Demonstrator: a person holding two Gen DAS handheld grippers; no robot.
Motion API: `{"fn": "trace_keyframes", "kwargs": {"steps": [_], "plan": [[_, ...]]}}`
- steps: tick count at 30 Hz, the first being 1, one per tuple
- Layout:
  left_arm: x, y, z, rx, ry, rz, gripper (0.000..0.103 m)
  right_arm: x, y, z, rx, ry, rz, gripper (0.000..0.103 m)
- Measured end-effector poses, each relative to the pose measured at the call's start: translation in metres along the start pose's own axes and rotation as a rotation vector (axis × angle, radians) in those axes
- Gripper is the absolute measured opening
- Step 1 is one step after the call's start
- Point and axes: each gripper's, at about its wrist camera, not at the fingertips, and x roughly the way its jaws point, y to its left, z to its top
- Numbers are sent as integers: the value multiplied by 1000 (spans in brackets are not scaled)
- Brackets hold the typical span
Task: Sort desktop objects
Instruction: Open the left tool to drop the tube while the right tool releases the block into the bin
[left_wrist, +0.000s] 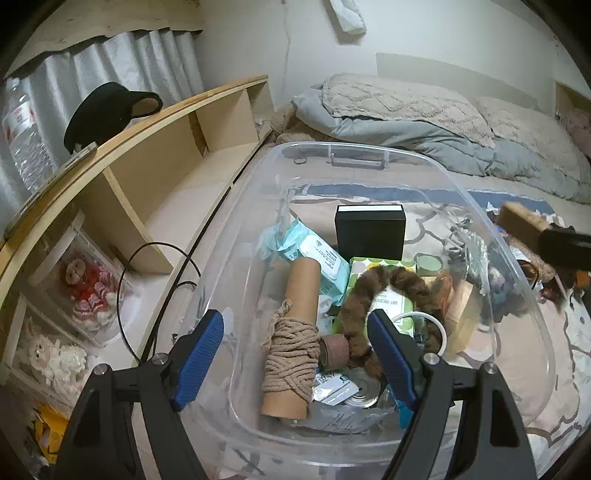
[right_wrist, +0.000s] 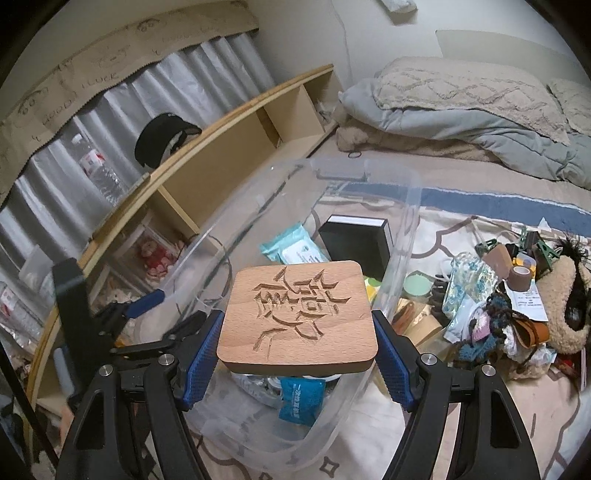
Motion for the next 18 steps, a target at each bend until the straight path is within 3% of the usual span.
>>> {"fn": "trace_keyframes", "kwargs": {"steps": [11, 18], "plan": [[-26, 8, -11, -52, -48, -40, 80, 38, 17, -2, -35, 82, -25, 77], [-34, 13, -14, -68, -51, -19, 80, 70, 34, 1, -109, 118, -14, 77]]}}
